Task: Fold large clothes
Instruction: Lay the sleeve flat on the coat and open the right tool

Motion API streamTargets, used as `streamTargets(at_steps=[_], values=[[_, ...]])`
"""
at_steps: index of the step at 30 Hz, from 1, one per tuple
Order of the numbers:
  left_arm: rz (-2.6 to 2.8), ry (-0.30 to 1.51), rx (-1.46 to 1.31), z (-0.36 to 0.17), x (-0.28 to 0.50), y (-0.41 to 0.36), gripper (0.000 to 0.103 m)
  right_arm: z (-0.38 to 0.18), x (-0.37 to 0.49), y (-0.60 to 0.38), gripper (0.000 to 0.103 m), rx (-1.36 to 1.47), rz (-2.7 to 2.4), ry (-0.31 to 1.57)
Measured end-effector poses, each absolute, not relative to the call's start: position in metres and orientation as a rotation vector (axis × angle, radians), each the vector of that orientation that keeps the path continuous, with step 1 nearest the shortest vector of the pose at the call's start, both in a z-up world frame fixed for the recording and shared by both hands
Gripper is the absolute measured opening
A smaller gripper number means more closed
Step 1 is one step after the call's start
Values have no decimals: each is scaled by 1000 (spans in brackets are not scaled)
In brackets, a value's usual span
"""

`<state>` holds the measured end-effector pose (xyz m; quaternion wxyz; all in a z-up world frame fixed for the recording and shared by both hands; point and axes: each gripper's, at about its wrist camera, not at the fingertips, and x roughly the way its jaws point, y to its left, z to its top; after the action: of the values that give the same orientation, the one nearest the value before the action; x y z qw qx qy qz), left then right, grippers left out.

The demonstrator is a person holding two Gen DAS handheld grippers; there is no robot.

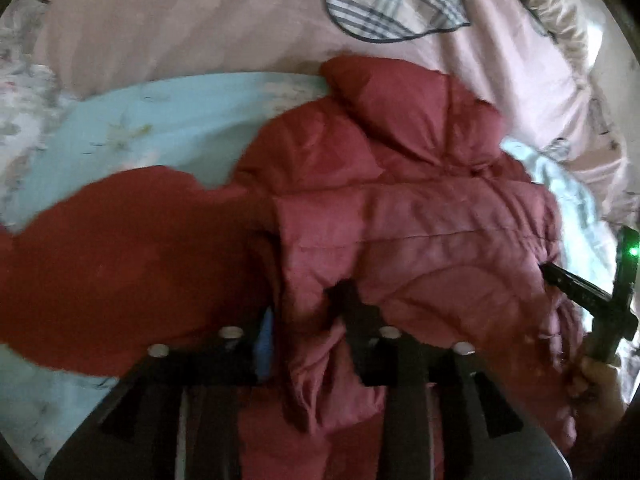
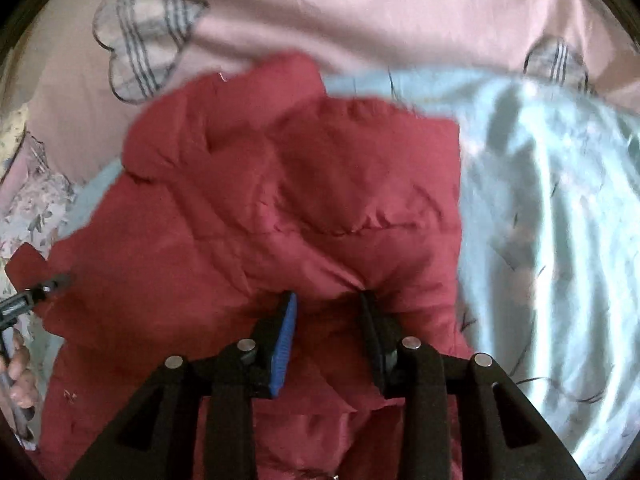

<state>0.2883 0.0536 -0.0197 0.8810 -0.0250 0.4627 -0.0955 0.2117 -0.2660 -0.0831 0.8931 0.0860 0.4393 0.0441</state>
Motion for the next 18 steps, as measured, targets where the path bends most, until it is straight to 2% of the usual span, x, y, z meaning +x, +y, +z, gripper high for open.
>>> streamTargets(at_steps=[5,8,14,18], values=[[-177,849,-131,14,259,69,35,-87,214,-265,35,181,82,900],[-293,872,-173,14,257,54,35,-87,211,-263,35,160,76,892],[-234,1032,-85,-48,285,23,35,-86,208,-263,36,173,89,886],[-240,1052,-126,-69,289,31,35,-67,194,-255,38,140,75,843]])
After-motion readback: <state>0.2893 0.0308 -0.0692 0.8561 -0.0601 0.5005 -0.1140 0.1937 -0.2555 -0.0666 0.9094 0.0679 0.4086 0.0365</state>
